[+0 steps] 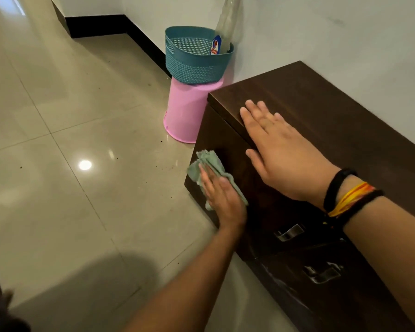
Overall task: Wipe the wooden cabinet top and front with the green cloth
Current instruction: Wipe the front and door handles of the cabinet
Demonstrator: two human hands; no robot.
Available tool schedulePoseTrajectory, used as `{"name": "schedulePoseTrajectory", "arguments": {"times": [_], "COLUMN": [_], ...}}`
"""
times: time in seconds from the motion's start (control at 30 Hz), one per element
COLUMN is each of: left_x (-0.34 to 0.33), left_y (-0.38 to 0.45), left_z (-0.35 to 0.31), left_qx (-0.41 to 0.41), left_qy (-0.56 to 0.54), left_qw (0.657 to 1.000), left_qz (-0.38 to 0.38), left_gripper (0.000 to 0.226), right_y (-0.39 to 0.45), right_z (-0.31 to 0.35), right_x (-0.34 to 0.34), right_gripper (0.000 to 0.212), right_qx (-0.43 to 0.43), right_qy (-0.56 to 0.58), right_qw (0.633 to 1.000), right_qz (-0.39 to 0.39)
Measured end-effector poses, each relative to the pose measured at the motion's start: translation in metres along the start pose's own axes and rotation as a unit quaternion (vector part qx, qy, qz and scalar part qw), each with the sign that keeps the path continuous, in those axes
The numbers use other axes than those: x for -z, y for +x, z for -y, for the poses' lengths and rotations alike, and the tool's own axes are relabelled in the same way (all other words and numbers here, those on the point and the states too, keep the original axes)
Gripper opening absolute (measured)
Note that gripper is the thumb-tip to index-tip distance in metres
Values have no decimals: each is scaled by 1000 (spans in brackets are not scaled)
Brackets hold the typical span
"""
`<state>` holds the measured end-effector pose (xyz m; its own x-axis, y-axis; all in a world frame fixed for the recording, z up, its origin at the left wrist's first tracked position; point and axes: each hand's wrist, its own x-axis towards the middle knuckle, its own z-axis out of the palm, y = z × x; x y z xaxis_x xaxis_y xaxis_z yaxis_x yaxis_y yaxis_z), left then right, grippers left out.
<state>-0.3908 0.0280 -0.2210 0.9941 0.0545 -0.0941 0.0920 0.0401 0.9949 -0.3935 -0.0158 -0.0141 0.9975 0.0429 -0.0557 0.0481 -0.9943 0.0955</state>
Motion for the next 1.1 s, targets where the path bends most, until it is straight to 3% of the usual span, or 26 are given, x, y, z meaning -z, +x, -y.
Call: {"name": "schedulePoseTrajectory", "arguments": {"times": [0.13,0.17,0.23,0.3,0.33,0.37,0.5,0.53,0.6,0.7,0.8,0.87,0.93,0.97,1.03,1.1], "left_x": [9,9,4,-1,-1,0,12,9,-2,-7,6,9,6,5,8,4], "left_y": [20,9,-10,-1,12,23,-3,-30,-78,-52,5,-10,-63,-88,-102,-53], "left_z": [14,10,-2,-11,-12,-7,27,24,11,17,53,57,35,27,26,33], "left_qx": [115,103,5,-86,-91,-60,226,230,139,55,186,255,226,172,-25,-111], "left_qy": [-31,-29,-3,11,7,-1,-50,-44,-26,-10,-23,-38,-44,-38,-8,50], "left_qw": [993,994,1000,996,996,998,973,972,988,998,982,966,972,982,996,989], "left_qz": [-12,-3,12,10,7,2,10,35,66,34,1,8,52,74,84,81], "left_gripper": [64,65,63,61,60,58,55,58,67,68,56,57,55,53,55,57], "right_y": [-1,-1,-2,0,1,2,-2,-3,-3,0,0,-2,-2,-2,-2,-1], "right_z": [2,3,5,3,2,1,3,4,4,2,2,3,2,2,0,-1], "right_x": [-1,0,2,4,4,4,1,1,1,2,0,-1,0,0,0,1], "right_gripper": [83,90,102,103,103,103,104,104,105,106,107,107,106,106,106,106], "right_qx": [26,28,33,33,32,32,28,27,32,34,32,28,27,28,29,28], "right_qy": [-17,-23,-27,-26,-26,-27,-39,-45,-49,-40,-37,-34,-30,-27,-22,-16], "right_qw": [999,999,998,998,998,998,998,998,998,998,999,999,999,999,999,999], "right_qz": [15,24,41,44,42,39,31,29,20,18,23,24,17,17,16,19]}}
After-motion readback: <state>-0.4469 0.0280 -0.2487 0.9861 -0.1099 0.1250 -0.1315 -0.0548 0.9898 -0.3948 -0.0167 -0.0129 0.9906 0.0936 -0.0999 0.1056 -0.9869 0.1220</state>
